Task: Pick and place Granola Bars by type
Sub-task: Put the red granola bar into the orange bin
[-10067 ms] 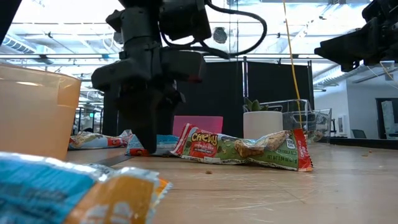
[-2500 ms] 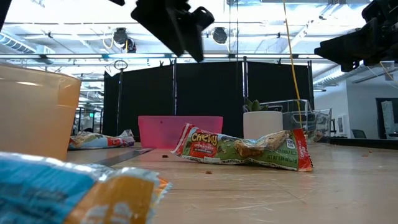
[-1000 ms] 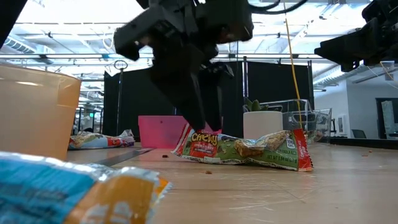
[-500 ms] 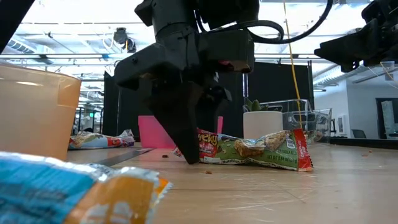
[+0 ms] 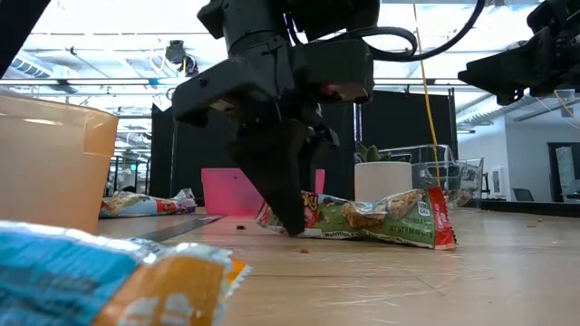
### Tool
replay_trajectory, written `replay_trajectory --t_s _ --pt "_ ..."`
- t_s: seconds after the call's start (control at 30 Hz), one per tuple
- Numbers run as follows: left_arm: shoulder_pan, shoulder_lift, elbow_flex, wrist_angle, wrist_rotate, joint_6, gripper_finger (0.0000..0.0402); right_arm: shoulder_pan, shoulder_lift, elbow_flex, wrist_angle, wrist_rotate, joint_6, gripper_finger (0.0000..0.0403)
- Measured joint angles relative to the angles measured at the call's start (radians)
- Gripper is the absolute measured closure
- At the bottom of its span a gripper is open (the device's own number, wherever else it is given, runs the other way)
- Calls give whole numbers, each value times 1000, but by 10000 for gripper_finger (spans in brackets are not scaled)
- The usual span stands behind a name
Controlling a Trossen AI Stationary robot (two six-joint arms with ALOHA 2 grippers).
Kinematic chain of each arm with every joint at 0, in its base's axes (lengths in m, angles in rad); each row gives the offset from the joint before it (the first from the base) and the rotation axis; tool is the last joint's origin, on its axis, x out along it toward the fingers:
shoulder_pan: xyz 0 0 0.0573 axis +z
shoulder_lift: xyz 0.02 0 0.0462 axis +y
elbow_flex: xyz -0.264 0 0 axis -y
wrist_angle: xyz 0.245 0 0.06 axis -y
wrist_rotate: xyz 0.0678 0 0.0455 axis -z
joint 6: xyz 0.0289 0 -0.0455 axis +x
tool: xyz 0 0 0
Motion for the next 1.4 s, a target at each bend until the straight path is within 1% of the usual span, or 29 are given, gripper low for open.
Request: replay_trajectory --t_s 0.07,0.1,0.13,0.27,0.37,0.53,0.7,0.93,1.03,1.13,1.27,1.4 --pt "1 0 0 0 17 -5 350 0 0 0 0 0 0 261" --pt "1 0 0 0 30 -6 369 0 0 0 0 0 0 261" --pt "2 0 0 -1 41 -6 372 0 0 0 0 0 0 261" --pt "1 -12 0 -34 51 -26 368 0 0 0 0 0 0 261" --pt "0 -33 0 -95 39 -17 372 0 0 0 0 0 0 261" --pt "4 -91 1 -184 20 -13 374 0 0 0 0 0 0 261" --pt "13 -163 1 -215 -24 -44 375 0 -1 0 0 0 0 261" --pt "53 -291 2 -259 -38 -142 376 0 0 0 0 0 0 261" --pt "74 -346 2 -298 -77 -187 376 0 0 0 0 0 0 261" --pt "95 -395 2 -353 -107 -221 376 0 0 0 0 0 0 261" --pt "124 -454 2 -435 -113 -275 377 0 0 0 0 0 0 261" --pt "145 -509 2 -524 -151 -341 377 0 0 0 0 0 0 261"
